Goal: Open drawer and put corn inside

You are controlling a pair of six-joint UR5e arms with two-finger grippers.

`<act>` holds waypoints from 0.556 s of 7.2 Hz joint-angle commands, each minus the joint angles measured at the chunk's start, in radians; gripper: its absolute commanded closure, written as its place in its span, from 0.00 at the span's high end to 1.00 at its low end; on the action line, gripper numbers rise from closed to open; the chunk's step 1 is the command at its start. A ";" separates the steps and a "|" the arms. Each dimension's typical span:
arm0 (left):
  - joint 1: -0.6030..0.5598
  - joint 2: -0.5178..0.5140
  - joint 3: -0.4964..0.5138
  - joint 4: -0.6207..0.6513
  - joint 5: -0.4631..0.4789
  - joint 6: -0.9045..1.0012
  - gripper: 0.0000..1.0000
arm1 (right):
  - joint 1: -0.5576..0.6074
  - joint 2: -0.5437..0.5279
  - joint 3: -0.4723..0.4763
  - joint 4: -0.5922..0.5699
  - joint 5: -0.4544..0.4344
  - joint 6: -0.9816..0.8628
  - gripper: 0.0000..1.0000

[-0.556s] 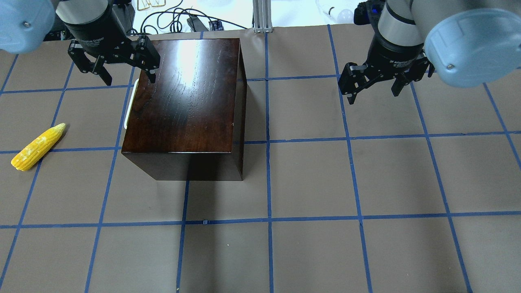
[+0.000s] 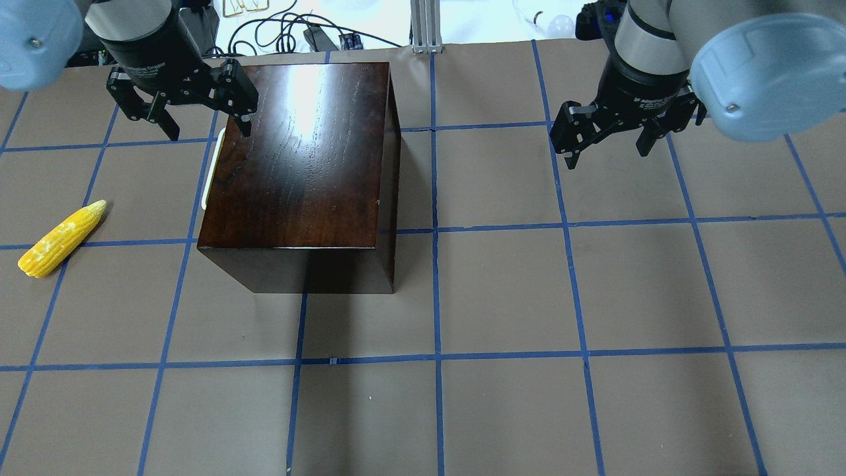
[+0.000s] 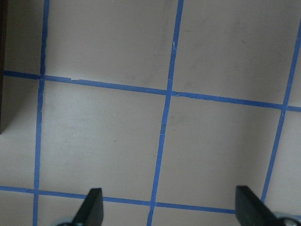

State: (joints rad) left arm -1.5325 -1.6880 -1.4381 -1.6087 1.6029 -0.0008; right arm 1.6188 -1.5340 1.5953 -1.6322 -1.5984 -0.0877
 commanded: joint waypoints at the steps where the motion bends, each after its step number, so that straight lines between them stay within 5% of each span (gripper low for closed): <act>1: 0.002 0.010 -0.016 0.000 -0.003 -0.001 1.00 | 0.000 0.000 0.000 0.000 0.000 0.000 1.00; 4: 0.008 0.030 -0.013 0.010 0.005 0.015 1.00 | 0.003 0.000 0.000 0.000 0.000 0.000 1.00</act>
State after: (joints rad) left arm -1.5287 -1.6649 -1.4518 -1.6036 1.6051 0.0091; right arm 1.6189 -1.5340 1.5953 -1.6322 -1.5984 -0.0875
